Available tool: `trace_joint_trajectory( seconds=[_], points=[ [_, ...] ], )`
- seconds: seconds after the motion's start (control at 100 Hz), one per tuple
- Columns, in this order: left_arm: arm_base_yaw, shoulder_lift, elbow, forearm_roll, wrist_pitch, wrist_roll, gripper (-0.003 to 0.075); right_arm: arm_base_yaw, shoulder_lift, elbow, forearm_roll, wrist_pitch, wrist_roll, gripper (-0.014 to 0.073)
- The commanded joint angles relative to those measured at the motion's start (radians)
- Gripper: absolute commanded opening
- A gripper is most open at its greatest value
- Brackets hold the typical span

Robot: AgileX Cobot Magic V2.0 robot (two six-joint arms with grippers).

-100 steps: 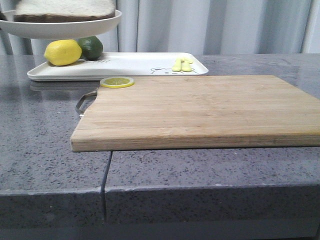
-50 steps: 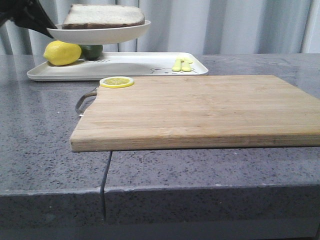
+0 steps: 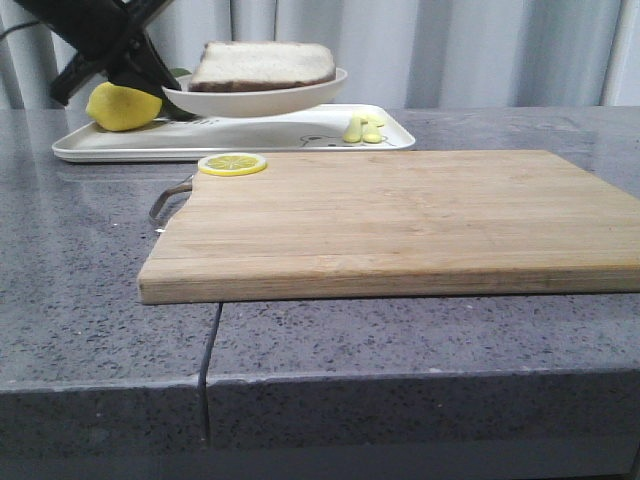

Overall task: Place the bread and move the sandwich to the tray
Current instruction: 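Lift the plate with the left gripper and carry it toward the tray, then lower the plate onto the tray and open the left gripper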

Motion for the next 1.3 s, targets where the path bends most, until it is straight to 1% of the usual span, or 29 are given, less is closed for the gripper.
trace_joint_trajectory(
  seconds=[0.0, 0.14, 0.31, 1.04, 1.29],
  points=[
    [-0.005, -0.056, -0.059, -0.052, -0.036, -0.006, -0.002, -0.005, 0.005, -0.027, -0.001, -0.085, 0.001, 0.0427],
    [-0.005, -0.051, -0.073, -0.006, -0.051, 0.0, -0.002, -0.005, 0.005, -0.027, -0.001, -0.085, 0.001, 0.0427],
    [-0.005, -0.049, -0.075, -0.004, -0.076, 0.0, -0.002, -0.005, 0.005, -0.027, -0.001, -0.085, 0.001, 0.0427],
    [-0.005, 0.032, -0.092, -0.004, -0.085, 0.0, -0.002, -0.005, 0.005, -0.027, -0.001, -0.084, 0.001, 0.0427],
    [-0.005, 0.032, -0.096, -0.004, -0.095, 0.0, -0.002, -0.005, 0.005, -0.027, -0.001, -0.081, 0.001, 0.0427]
  ],
)
